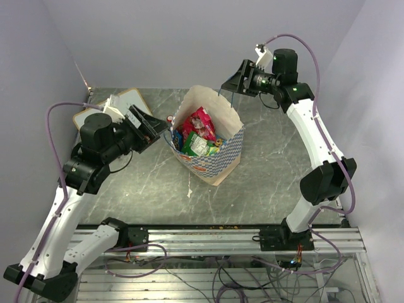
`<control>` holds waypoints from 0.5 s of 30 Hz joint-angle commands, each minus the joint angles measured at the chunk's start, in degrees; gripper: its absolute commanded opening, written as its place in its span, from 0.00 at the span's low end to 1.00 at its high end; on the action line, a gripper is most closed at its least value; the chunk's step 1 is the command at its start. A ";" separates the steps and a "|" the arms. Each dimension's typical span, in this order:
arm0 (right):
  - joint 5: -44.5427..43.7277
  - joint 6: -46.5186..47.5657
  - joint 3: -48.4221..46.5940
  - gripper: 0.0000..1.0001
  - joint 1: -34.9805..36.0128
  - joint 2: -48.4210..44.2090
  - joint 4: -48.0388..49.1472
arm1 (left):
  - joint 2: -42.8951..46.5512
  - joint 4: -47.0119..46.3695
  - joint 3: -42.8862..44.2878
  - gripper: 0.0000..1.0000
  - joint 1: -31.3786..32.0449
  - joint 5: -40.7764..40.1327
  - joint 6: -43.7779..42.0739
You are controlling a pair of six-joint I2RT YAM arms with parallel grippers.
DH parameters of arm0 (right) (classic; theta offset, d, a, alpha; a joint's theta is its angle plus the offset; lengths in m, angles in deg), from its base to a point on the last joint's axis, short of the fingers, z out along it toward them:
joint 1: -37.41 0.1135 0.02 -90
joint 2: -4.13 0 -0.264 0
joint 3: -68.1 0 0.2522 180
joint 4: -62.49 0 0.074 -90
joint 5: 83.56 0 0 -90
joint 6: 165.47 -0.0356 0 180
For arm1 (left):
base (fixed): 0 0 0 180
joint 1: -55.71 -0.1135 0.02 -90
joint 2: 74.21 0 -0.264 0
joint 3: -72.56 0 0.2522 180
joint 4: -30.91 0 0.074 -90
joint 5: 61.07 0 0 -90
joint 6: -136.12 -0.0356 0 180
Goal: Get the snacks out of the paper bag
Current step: Adjust the paper bag at the center of the board.
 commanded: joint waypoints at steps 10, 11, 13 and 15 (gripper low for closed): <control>1.54 1.21 -1.02 0.26 -0.17 0.02 1.82 | -8.11 -3.40 1.47 0.73 4.25 6.09 -2.10; 1.67 1.41 -1.28 0.25 -0.20 0.33 1.79 | -8.12 -3.01 1.22 0.72 4.60 5.71 -1.83; 2.23 1.61 -1.89 0.24 -0.17 0.87 1.49 | -7.81 -2.98 0.39 0.69 4.93 5.11 -1.61; 2.65 1.34 -1.69 0.23 -0.17 0.90 1.79 | -7.67 -3.39 -0.02 0.65 5.24 4.76 -1.43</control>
